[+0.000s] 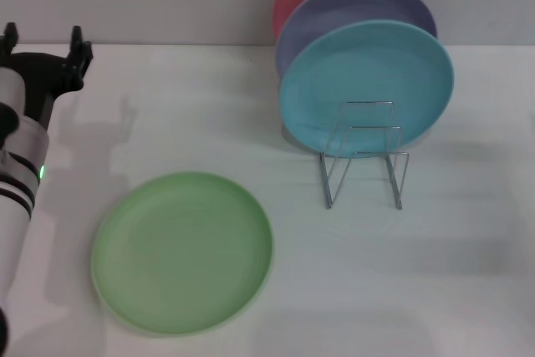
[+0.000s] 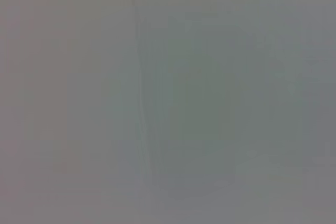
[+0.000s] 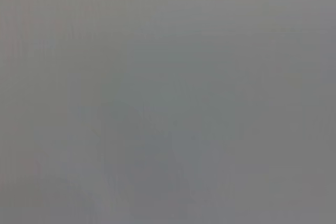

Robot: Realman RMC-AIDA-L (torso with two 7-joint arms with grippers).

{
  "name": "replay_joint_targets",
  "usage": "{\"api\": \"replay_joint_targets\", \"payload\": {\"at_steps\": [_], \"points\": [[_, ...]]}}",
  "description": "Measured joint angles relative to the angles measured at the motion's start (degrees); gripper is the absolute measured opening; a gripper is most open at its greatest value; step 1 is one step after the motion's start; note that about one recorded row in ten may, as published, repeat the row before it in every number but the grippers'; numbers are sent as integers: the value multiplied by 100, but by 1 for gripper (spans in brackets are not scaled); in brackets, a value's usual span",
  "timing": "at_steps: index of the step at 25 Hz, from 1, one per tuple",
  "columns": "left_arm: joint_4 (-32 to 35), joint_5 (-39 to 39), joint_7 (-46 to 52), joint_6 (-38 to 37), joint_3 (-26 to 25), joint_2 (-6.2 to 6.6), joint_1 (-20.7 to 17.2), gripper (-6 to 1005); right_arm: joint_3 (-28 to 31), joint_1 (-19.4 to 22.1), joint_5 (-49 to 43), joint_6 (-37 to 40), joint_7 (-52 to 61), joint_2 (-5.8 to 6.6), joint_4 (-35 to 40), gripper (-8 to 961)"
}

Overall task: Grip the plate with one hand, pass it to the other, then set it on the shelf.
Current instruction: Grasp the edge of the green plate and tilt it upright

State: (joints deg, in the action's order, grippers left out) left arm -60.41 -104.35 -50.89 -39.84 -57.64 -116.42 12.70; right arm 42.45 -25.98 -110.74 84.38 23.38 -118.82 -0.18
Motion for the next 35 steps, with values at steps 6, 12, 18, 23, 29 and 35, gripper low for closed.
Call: {"api": "replay_joint_targets", "payload": {"at_steps": [6,12,18,23,29,35], "points": [[-1304,-195,-102,2749,-1348,-150,-769,803,0,-25,0,-10,0,0,0,607],[-2016,-193,-7,5704,-2574,-152,-1049,801,0,-69,0,-13,0,3,1,607],[-2194,-871,1206,7994,-3721,-146,-890,800,0,-144,0,-17,-1,18,37,607],[-2506,-2180,2605,9636,-4198,-146,-626,799,0,-211,0,-46,-37,32,55,607],[-2712,-2542,2943,10024,-4218,-149,-598,797,0,-288,0,-164,-47,78,73,607],[-3583,-3629,4044,11416,-4128,-164,-587,796,0,-343,-1,-169,-50,104,72,607]]}}
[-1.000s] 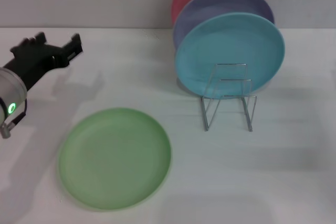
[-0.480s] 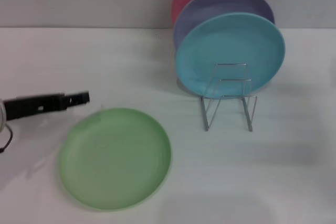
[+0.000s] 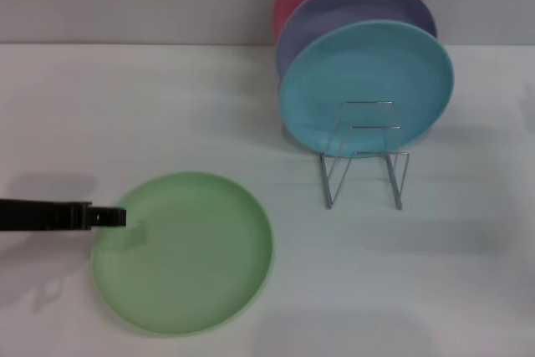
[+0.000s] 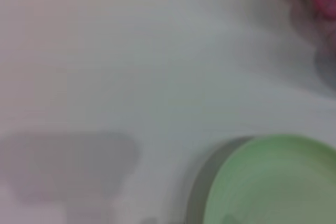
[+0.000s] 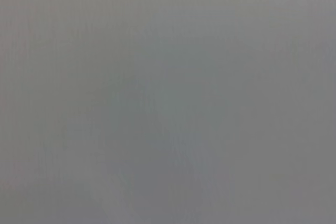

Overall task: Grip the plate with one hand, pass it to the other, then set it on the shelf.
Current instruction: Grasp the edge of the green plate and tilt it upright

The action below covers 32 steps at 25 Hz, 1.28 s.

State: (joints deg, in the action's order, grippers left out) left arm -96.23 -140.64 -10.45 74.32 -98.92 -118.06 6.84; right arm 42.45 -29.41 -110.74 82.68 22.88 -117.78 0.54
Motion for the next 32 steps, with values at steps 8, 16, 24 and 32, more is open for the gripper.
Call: {"api": "replay_joint_targets", "payload": {"at_steps": [8,16,24,32], "points": [[27,-896,571,266,397,-26,201,794,0,-43,0,0,-3,25,-1,608],[338,-1023,656,286,501,-29,423,753,0,-43,0,0,-3,50,8,608],[649,-1146,659,403,526,-23,688,754,38,-26,0,4,27,55,8,608],[803,-1241,662,477,495,-14,830,745,44,22,0,50,43,41,7,608]]}}
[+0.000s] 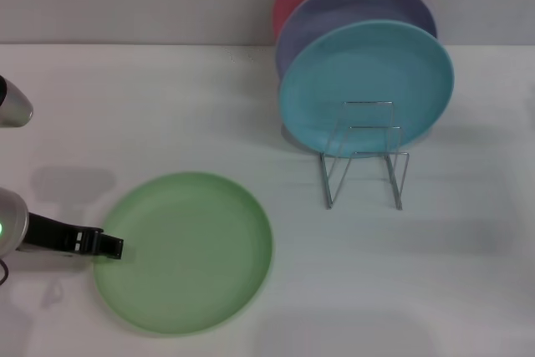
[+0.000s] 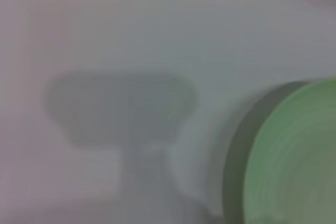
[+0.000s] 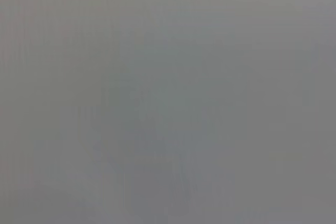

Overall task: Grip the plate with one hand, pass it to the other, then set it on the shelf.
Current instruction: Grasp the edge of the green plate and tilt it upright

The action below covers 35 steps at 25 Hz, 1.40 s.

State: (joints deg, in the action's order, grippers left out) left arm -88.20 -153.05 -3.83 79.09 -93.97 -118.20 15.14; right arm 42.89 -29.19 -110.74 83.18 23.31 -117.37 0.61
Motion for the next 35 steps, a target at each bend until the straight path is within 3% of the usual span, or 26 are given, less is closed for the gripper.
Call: {"api": "replay_joint_targets", "payload": {"at_steps": [6,11,15,20,35], "points": [[87,-14,-11,16,-16,7,45,707,0,14,0,4,3,-13,-6,608],[229,-15,-58,41,-13,8,126,619,7,20,0,6,5,-15,-22,608],[262,-15,-62,69,-14,8,169,486,9,20,0,15,7,-15,-23,608],[404,-14,-64,81,-13,8,292,483,9,9,0,16,7,-7,-21,608],[583,-14,-70,90,-5,11,453,310,9,-34,0,16,8,14,0,608]]}}
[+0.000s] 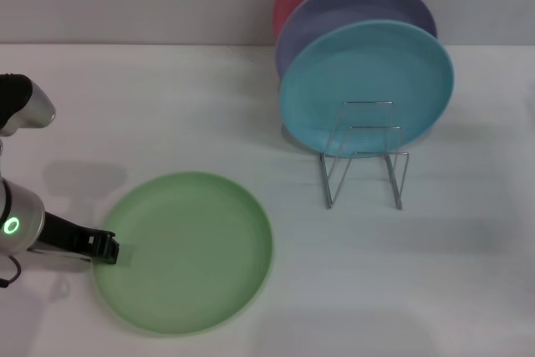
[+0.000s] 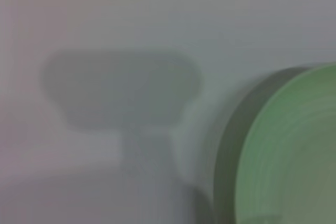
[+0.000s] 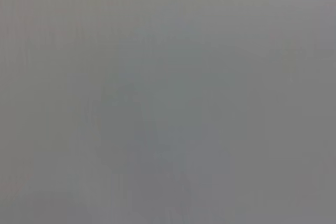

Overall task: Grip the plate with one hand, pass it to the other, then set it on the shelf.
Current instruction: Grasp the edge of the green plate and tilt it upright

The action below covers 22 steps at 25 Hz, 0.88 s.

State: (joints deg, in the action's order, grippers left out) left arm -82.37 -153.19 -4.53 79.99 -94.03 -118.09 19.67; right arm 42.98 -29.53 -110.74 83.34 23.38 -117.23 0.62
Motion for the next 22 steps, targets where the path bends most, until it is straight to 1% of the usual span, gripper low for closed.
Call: {"api": "replay_joint_targets", "payload": {"at_steps": [6,8,13,22], "points": [[8,0,-13,9,-9,13,32,271,0,-1,0,-6,0,5,-7,608],[20,0,-18,52,-13,14,64,104,0,-1,0,-10,0,7,-11,608],[28,0,-75,89,-22,10,95,75,0,0,0,-22,0,8,-26,608],[-43,1,-80,171,-48,6,99,73,0,16,0,-11,0,8,-27,607]]}}
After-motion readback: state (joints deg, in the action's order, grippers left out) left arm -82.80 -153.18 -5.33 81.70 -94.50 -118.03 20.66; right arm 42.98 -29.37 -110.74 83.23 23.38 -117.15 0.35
